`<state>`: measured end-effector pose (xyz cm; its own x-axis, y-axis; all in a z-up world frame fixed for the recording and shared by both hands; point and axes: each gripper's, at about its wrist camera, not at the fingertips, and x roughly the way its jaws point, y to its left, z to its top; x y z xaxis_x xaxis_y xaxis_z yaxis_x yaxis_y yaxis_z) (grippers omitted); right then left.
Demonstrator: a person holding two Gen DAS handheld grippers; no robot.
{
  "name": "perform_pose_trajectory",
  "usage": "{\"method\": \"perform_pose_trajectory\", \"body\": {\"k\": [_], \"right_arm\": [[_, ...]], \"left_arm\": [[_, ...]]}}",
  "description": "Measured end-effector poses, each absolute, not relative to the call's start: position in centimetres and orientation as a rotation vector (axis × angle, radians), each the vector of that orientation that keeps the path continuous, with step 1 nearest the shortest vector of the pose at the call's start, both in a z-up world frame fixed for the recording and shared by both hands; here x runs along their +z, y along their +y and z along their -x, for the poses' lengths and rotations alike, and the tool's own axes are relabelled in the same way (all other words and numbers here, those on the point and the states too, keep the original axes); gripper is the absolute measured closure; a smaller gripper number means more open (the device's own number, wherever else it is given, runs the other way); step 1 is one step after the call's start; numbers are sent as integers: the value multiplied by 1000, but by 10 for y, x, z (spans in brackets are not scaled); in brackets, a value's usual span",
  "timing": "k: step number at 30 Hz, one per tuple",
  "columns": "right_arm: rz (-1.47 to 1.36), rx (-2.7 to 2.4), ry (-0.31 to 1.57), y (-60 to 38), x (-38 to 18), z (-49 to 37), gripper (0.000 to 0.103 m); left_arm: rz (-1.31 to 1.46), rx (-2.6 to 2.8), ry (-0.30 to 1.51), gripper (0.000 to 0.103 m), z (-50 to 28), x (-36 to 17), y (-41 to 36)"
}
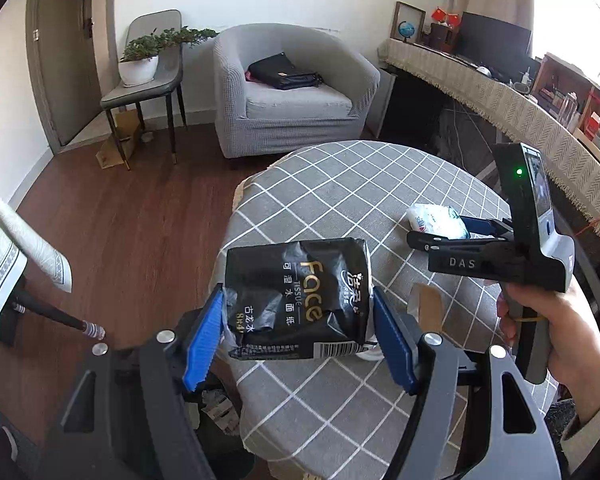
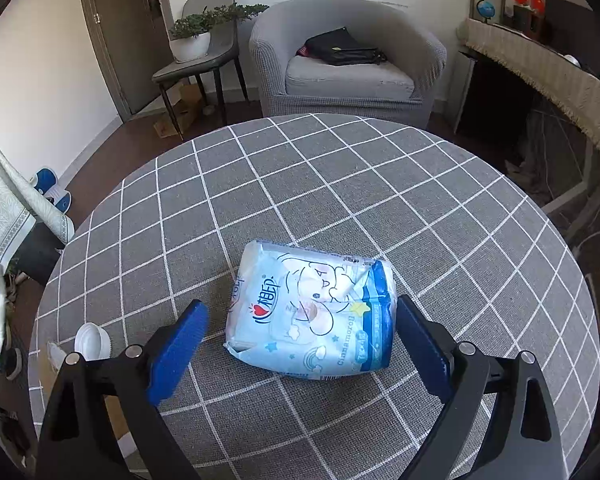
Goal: Collect trash
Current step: 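Grasp the blue-white wet-wipes pack with the right tool, then carry the snack bag and wipes pack over the green bin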
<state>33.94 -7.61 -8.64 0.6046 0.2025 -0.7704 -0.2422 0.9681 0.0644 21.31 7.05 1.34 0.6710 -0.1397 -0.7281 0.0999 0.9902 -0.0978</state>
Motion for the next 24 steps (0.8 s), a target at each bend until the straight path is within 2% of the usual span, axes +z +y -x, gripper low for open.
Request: {"method": "perform_pose_trajectory", "body": {"k": [2,6,24], "right_arm": [[65,238,869,-75,-85,-340,29],[-15,269,877,-83,-81,-341,33],[70,540,694,10,-16,-264,34]], "left_arm": [[71,-114,814,30,-198,16,78],[101,-78,797,30,-170,17,92],[229,178,747,30,-71,-4,191]]}}
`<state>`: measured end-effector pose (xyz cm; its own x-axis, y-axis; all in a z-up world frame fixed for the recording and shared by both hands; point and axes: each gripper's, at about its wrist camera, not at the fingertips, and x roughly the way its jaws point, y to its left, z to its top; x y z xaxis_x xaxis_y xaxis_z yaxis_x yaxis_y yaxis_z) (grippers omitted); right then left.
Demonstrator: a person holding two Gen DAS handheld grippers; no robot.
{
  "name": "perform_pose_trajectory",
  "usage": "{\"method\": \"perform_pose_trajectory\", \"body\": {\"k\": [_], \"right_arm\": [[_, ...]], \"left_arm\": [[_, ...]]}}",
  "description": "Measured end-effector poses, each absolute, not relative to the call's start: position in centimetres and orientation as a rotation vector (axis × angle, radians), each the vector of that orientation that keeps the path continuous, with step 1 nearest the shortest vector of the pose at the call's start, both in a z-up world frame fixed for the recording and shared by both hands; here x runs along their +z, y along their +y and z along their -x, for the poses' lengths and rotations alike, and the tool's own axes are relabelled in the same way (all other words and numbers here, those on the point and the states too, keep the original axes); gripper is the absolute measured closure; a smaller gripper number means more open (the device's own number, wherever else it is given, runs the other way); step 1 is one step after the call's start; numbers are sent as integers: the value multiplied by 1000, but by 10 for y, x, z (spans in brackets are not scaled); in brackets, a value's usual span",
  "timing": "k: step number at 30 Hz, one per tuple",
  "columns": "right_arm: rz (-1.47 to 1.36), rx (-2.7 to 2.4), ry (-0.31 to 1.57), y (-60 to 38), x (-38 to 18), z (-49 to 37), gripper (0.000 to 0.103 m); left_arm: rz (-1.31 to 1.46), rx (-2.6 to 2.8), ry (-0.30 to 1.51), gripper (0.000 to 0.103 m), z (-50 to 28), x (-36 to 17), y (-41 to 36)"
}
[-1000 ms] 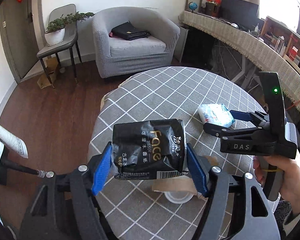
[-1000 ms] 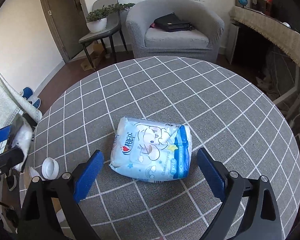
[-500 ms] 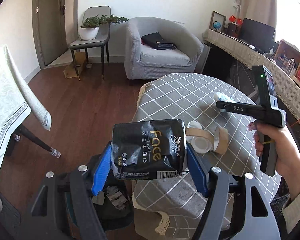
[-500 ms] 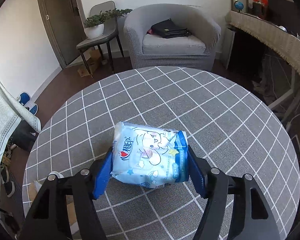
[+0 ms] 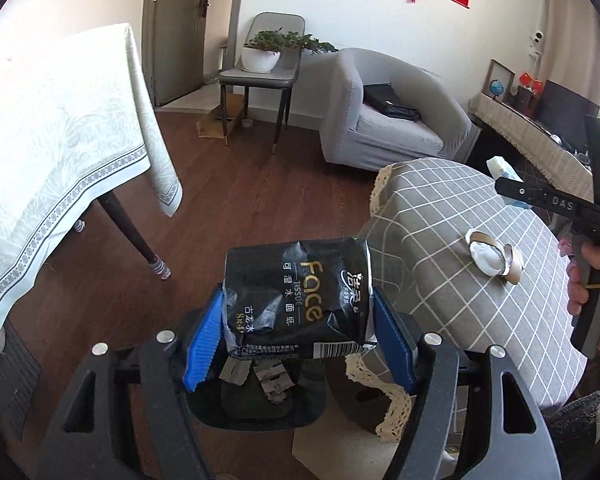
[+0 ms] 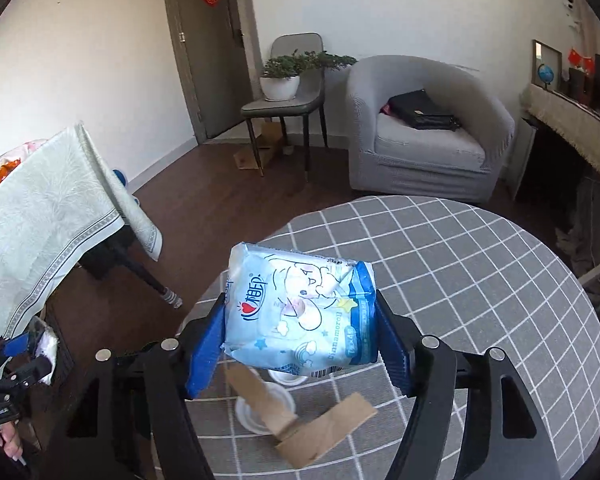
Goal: Collect trash
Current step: 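Carry the snack bag and wipes pack over the green bin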
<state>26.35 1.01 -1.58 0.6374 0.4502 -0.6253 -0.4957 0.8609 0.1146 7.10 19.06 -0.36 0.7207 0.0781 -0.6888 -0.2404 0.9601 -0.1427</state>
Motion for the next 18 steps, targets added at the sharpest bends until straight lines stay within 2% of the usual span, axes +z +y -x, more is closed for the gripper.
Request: {"method": "perform_pose_trajectory", "body": {"k": [8,18], "right_arm": [[153,698,679,73,-11,-222,34],[202,846,728,148,-27,-193,34]], "left_arm": [[280,226,748,30,-61,-22,226],[316,262,867,31,-69,-77,267]]}}
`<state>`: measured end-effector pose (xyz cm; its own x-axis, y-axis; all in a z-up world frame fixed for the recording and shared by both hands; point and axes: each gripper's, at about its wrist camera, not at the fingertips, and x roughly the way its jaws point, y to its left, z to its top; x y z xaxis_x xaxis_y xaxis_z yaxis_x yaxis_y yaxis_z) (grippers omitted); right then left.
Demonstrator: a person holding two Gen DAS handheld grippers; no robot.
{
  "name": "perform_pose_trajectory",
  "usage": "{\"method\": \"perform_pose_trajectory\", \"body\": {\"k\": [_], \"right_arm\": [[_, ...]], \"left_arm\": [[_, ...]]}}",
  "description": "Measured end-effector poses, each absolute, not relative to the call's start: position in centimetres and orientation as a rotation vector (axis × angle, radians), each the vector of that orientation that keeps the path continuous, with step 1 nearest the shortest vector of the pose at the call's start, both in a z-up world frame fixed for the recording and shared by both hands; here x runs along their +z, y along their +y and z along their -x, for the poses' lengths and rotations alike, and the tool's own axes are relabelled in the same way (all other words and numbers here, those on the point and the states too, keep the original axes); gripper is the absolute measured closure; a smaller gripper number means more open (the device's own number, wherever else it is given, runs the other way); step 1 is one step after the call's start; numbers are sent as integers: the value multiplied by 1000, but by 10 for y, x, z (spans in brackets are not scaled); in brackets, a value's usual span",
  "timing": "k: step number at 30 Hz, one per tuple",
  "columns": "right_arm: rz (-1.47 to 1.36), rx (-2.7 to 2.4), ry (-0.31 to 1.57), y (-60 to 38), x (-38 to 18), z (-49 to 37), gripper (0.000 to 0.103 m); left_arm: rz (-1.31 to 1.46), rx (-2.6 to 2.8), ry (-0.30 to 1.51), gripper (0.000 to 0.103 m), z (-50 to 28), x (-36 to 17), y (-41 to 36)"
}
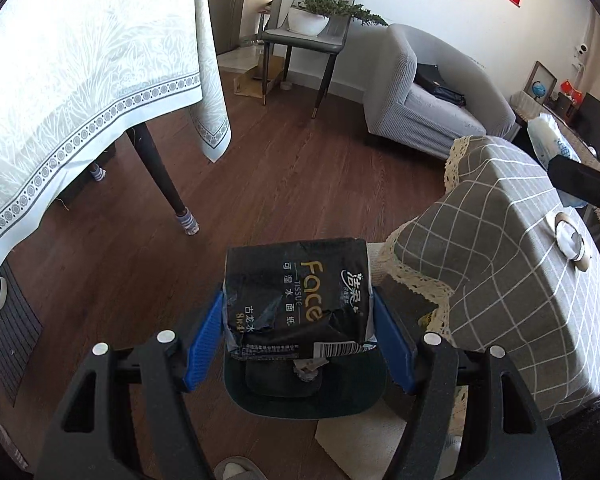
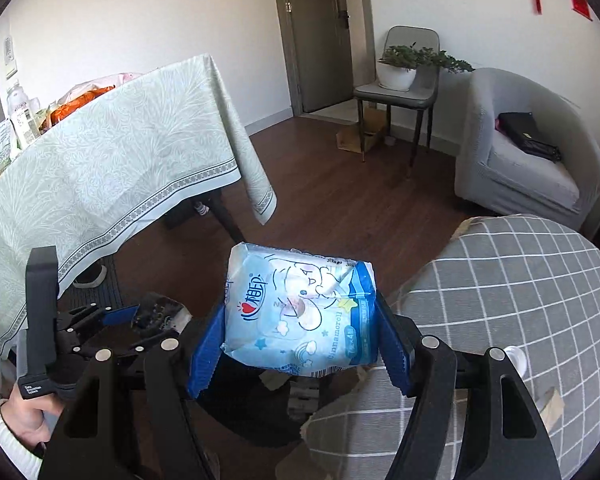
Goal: Collect trash
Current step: 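Carry the snack bag and wipes pack over the green bin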
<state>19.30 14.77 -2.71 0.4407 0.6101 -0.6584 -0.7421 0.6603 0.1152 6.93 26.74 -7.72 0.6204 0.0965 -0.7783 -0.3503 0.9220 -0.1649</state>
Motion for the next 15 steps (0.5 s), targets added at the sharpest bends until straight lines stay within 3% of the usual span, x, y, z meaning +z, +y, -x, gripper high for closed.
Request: {"method": "perform_pose_trajectory", "body": {"k": [12,15], "right_arm": [[223,877,812,203,-58,-193,34],[226,867,835,211,-67,-198,34]], "left_arm": [[378,222,992,29,-81,-131,283],[394,215,993,21,-81,-135,285]]}}
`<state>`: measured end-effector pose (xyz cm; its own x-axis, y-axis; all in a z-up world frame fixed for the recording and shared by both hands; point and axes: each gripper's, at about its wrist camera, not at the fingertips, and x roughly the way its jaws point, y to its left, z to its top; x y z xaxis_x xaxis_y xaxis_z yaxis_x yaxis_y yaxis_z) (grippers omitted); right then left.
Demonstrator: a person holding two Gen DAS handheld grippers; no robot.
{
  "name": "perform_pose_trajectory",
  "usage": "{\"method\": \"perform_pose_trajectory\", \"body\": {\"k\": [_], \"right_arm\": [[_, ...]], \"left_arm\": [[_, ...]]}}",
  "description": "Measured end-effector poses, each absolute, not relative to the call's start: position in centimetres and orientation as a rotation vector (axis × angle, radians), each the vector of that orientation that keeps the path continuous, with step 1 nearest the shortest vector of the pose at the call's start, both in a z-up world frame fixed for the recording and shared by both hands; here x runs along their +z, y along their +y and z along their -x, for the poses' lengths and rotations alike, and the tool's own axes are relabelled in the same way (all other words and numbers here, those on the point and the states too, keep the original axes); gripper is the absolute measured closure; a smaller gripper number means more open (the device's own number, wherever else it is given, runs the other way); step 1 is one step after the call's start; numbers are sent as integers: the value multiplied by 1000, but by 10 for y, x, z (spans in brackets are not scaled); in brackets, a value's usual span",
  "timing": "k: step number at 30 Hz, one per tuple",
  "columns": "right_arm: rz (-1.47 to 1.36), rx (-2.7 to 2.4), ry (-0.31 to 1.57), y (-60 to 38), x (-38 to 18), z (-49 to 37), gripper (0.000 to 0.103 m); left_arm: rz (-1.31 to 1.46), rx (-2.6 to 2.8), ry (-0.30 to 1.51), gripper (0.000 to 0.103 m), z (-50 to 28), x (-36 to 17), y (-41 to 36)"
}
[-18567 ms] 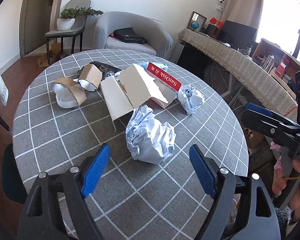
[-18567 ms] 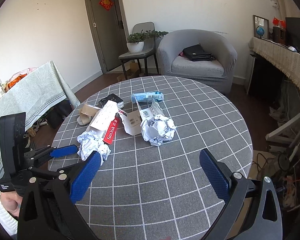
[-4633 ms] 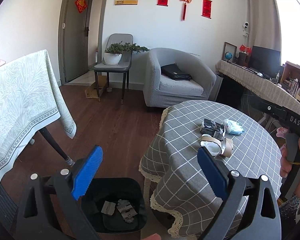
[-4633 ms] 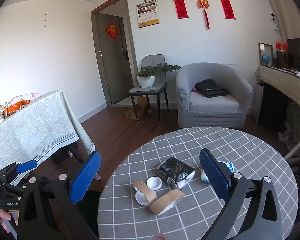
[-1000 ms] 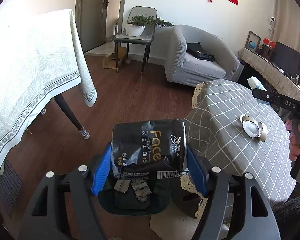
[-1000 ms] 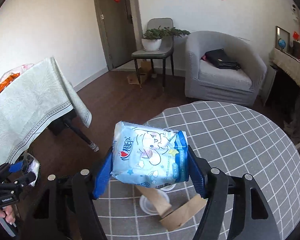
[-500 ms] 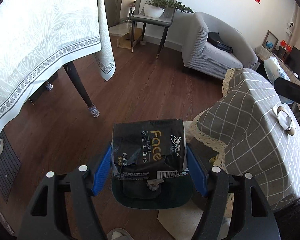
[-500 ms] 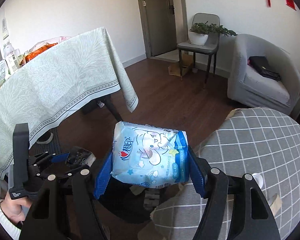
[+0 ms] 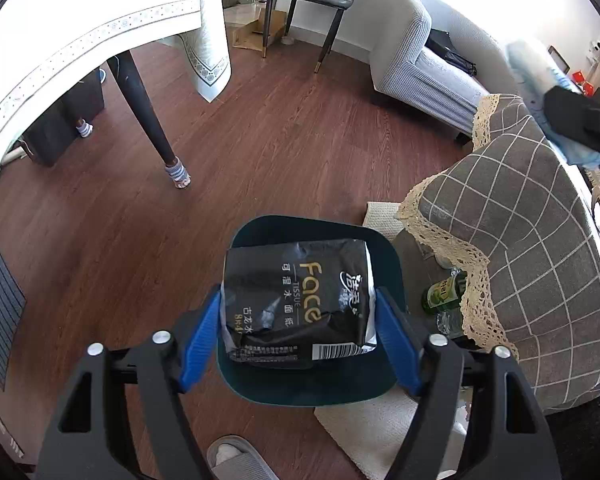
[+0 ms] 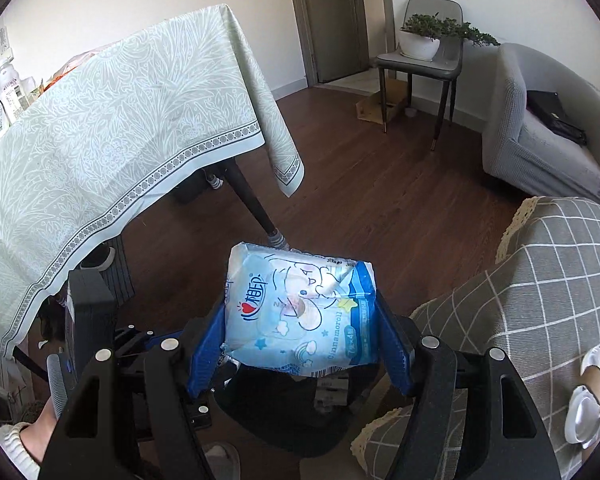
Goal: Collect trash
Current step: 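Carry the snack bag and wipes pack over the green bin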
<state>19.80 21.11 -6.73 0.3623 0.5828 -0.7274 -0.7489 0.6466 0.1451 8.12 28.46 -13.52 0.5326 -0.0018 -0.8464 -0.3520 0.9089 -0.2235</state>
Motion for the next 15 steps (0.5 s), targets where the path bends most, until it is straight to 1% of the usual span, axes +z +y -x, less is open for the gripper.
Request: {"method": "perform_pose_trajectory", "body": {"k": [2,9,15], "right_arm": [[228,860,854,216,-75,-202,34],[243,843,920,237,-102,-210,34],[287,835,964,249,-128,-208,34]], "left_arm": [[393,217,986,19,-80,-133,286],[400,231,946,19,-67,-122,295],[343,256,885,19,-52,-98,297]]}}
